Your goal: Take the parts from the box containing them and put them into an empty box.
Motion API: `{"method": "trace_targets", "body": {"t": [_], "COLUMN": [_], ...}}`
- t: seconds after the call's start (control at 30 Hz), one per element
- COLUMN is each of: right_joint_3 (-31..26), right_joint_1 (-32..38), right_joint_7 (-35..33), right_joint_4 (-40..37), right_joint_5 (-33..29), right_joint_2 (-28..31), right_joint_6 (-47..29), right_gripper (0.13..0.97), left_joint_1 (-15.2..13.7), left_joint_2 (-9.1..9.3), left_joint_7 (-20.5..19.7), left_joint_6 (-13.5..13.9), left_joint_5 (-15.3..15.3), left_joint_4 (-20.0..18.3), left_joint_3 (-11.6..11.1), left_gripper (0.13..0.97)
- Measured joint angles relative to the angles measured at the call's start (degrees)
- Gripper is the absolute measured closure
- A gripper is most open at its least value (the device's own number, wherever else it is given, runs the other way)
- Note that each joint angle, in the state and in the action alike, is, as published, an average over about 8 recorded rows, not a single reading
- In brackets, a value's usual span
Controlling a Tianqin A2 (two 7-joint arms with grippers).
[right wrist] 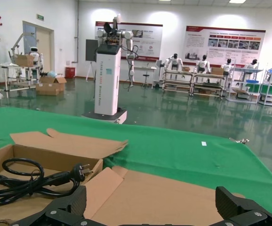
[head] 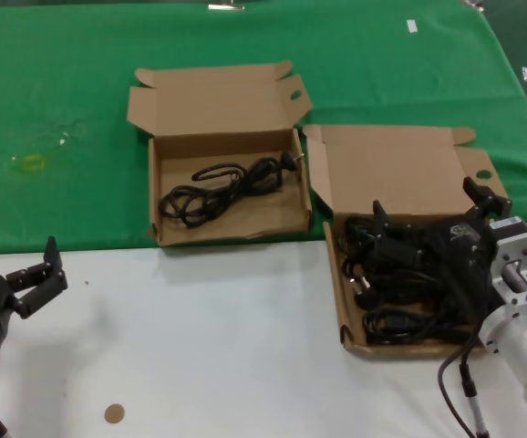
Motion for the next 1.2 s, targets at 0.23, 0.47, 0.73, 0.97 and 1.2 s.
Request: {"method": "trace_targets", "body": {"t": [0.23, 0.47, 0.73, 0.97, 1.2], "right_joint_3": [0.0, 0.0, 0.0, 0.0, 0.0], "right_joint_1": [0.0, 0.0, 0.0, 0.0, 0.0], "right_joint_7": [0.0, 0.0, 0.0, 0.0, 0.0], "right_joint_4": [0.0, 0.0, 0.0, 0.0, 0.0], "right_joint_5": [0.0, 0.0, 0.0, 0.0, 0.0], "right_joint_2": [0.0, 0.0, 0.0, 0.0, 0.0], "right_joint_6": [0.0, 0.0, 0.0, 0.0, 0.0], "right_gripper": [0.129, 0.129, 0.129, 0.129, 0.129], "left_joint_1": [0.0, 0.0, 0.0, 0.0, 0.0], "left_joint_2": [0.00, 0.00, 0.00, 0.00, 0.00], "left_joint_7": [0.0, 0.0, 0.0, 0.0, 0.0], "left_joint_6": [0.0, 0.0, 0.0, 0.0, 0.0], "left_joint_5": [0.0, 0.0, 0.0, 0.0, 0.0], "left_joint_4": [0.0, 0.0, 0.0, 0.0, 0.0], "left_joint_3": [0.0, 0.0, 0.0, 0.0, 0.0], "left_gripper": [0.132, 0.132, 0.132, 0.132, 0.132]}}
